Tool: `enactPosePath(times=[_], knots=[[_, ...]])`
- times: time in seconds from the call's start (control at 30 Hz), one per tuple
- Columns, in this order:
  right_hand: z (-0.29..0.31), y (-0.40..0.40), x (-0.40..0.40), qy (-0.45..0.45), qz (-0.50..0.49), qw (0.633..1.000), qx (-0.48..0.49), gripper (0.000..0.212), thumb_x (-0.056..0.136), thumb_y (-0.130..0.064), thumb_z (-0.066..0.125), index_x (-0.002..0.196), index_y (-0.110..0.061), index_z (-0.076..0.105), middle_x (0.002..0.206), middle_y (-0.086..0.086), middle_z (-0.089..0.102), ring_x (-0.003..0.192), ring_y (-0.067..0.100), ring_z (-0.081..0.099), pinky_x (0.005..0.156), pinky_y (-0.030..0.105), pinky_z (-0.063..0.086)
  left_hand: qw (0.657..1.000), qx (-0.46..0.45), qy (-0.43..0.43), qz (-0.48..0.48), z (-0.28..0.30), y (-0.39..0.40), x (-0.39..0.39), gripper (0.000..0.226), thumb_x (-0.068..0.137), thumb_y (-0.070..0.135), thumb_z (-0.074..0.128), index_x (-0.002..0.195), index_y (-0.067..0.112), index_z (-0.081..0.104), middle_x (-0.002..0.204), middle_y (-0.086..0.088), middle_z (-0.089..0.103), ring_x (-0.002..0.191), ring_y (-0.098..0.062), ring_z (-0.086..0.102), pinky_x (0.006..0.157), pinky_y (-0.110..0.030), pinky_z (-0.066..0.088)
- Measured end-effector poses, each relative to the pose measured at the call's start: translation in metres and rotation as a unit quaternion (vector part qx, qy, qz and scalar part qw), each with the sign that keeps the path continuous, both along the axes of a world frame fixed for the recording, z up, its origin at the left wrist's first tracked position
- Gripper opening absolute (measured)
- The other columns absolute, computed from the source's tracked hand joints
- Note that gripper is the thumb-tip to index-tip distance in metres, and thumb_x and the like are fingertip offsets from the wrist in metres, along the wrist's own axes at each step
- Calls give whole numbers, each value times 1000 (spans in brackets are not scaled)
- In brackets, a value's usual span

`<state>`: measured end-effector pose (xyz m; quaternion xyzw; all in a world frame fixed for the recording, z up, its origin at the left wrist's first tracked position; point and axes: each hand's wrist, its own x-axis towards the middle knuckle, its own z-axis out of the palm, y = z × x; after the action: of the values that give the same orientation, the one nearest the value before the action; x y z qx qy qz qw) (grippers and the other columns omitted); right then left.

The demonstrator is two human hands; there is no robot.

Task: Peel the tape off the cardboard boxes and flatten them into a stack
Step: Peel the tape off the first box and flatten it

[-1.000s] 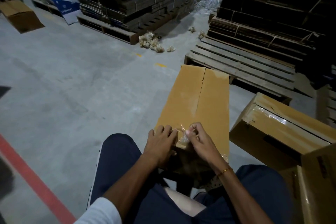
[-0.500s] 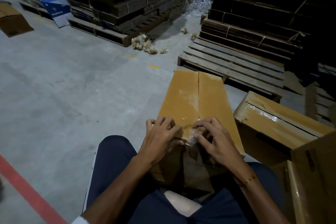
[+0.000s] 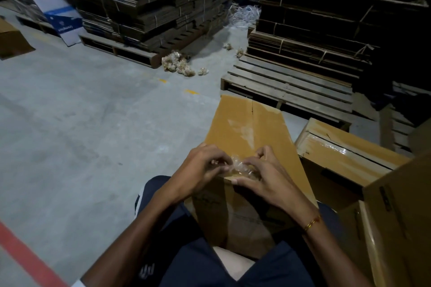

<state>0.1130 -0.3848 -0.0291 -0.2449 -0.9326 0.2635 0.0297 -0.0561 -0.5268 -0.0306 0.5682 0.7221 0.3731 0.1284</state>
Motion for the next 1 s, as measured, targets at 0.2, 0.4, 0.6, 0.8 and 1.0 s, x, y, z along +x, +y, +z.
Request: enactPosePath(times=[0.2, 0.4, 0.6, 0.8, 1.0], knots=[[5, -10, -22, 27, 39, 998, 52, 50, 81, -71, 43, 93, -25, 58, 92, -14, 49, 92, 10, 42, 76, 33, 34, 987, 33, -156, 0, 15, 8, 6, 30, 94, 14, 69, 113, 25, 50, 80, -5, 63, 64, -12, 53, 61, -28, 43], [-11, -25, -33, 132, -4, 991, -20, 31, 82, -45, 55, 88, -14, 57, 90, -2, 56, 82, 17, 50, 66, 34, 36, 933, 80, -350, -17, 41, 32, 12, 19, 100, 3, 57, 108, 19, 52, 81, -1, 58, 77, -7, 58, 74, -21, 46], [-13, -21, -31, 224, -80, 961, -143, 23, 99, -18, 58, 78, -14, 66, 72, 6, 64, 66, 22, 58, 61, 39, 43, 979, 31, -198, 37, 63, 12, -38, 16, 106, 19, 49, 116, 20, 61, 119, -3, 64, 105, -18, 68, 84, -31, 57], [-3, -15, -26, 189, -55, 952, -235, 22, 85, -37, 61, 88, -16, 58, 83, 8, 69, 78, 28, 63, 72, 49, 51, 986, -147, -79, -26, 14, -37, -55, 32, 95, 36, 64, 125, 27, 70, 131, 8, 56, 118, -4, 57, 97, -22, 49], [14, -18, -35, 173, 6, 949, -264, 10, 92, -13, 59, 92, -11, 49, 76, 11, 60, 64, 15, 56, 60, 43, 46, 983, -173, -2, -67, 12, -29, -40, 25, 89, 44, 72, 111, 34, 69, 120, 7, 45, 118, -16, 46, 97, -33, 48]])
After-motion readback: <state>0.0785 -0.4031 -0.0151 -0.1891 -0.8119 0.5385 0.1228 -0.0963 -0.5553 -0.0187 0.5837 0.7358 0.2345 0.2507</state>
